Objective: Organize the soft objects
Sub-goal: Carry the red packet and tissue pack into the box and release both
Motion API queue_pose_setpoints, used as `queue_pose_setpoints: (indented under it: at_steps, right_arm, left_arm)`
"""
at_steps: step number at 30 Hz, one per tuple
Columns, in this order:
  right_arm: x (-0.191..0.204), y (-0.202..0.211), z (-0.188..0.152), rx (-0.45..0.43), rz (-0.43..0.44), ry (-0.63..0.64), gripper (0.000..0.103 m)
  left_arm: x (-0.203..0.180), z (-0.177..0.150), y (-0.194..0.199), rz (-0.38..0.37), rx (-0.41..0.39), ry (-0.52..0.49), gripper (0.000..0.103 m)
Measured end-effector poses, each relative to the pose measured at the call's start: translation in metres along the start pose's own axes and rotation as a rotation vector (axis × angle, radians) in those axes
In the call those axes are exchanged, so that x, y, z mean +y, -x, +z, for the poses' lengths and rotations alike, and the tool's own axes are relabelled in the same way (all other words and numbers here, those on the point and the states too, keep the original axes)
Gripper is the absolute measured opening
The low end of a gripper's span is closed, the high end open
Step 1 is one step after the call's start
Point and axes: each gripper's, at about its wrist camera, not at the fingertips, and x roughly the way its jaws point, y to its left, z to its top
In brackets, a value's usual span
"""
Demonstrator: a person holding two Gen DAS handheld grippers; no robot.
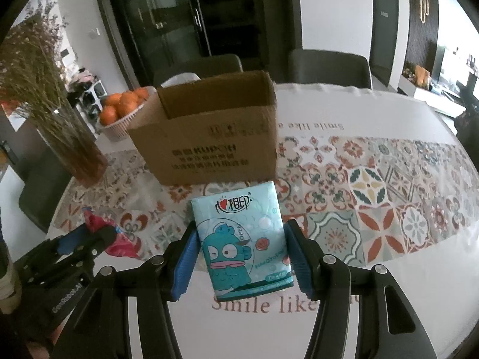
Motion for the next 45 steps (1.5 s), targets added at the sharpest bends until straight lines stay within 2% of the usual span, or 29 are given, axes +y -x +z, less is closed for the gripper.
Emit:
queue_pose_setpoints:
  at_steps: [11, 16, 20, 29, 45]
  right_arm:
    - [0.008, 0.015, 0.017, -0.081, 0.021, 0.013, 0.058]
    - [0.008, 0.016, 0.025, -0.105, 0.025, 0.013, 0.058]
    - [0.009, 0.015, 0.033, -0.12, 0.032, 0.01, 0.058]
    - [0.01, 0.013, 0.058, -0.173, 0.045, 0.01, 0.058]
    - [0.006, -0.006, 0.094, -0.195, 0.068, 0.011, 0.058]
  left_arm:
    - [0.002, 0.016, 0.014, -0.026, -0.064, -0.009, 0.04]
    - [0.001, 0.027, 0.018, -0.006, -0.1, -0.025, 0.04]
    - [0.0, 0.036, 0.018, -0.024, -0.111, -0.026, 0.04]
    - [0.001, 0.06, 0.014, -0.014, -0.16, -0.039, 0.04]
    - [-0.006, 0.096, 0.003, 0.007, -0.21, -0.073, 0.04]
